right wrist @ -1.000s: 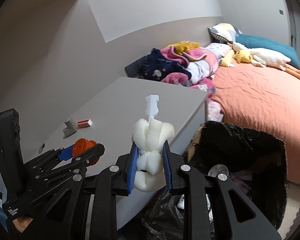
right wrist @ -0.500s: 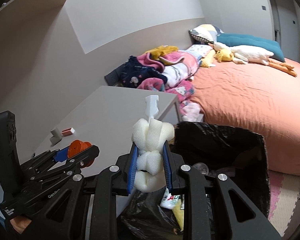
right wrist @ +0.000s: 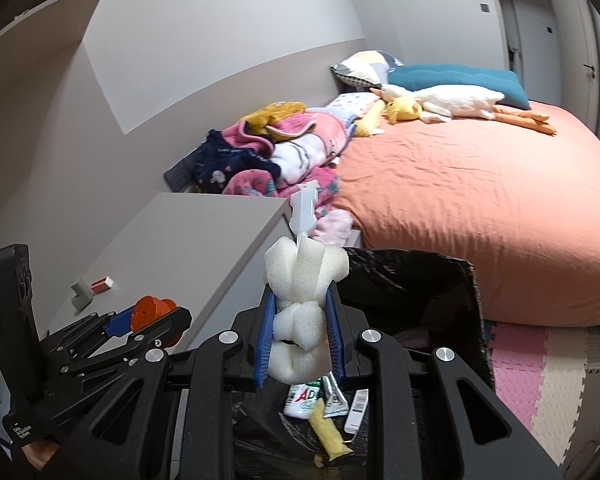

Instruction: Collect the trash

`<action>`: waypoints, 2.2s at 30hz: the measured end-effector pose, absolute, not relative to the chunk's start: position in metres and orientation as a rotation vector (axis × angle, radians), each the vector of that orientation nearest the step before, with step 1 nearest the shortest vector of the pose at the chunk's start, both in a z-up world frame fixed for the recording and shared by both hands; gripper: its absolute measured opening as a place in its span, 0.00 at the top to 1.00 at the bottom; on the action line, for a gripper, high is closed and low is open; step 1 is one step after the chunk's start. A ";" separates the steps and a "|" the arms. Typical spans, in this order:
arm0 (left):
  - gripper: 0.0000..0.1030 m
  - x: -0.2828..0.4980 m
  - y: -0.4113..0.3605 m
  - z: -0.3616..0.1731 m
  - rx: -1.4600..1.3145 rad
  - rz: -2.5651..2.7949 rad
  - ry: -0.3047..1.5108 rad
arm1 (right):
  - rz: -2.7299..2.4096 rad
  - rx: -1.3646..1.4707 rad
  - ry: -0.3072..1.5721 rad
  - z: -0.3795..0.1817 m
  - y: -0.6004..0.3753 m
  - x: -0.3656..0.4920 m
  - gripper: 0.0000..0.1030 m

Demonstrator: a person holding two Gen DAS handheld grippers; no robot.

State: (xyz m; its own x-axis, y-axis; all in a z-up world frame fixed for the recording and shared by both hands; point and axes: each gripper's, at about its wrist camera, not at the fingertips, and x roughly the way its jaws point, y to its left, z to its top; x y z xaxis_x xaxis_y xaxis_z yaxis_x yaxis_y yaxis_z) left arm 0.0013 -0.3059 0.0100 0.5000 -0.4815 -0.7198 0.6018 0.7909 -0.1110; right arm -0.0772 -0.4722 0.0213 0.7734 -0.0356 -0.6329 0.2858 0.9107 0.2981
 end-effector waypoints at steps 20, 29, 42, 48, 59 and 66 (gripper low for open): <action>0.06 0.015 -0.309 0.000 0.179 -0.632 0.825 | -0.321 0.409 0.660 0.007 -0.495 -0.073 0.29; 0.06 0.018 -0.293 0.001 0.174 -0.611 0.810 | -0.308 0.413 0.665 0.005 -0.488 -0.067 0.29; 0.06 0.028 -0.250 0.002 0.145 -0.536 0.806 | -0.236 0.387 0.672 0.006 -0.450 -0.043 0.29; 0.06 0.036 -0.220 0.003 0.121 -0.479 0.802 | -0.174 0.373 0.661 0.010 -0.424 -0.028 0.29; 0.06 0.052 -0.155 0.003 0.077 -0.363 0.800 | -0.044 0.314 0.688 0.009 -0.360 0.010 0.29; 0.06 0.062 -0.118 0.000 0.056 -0.306 0.801 | 0.016 0.293 0.707 0.008 -0.324 0.033 0.29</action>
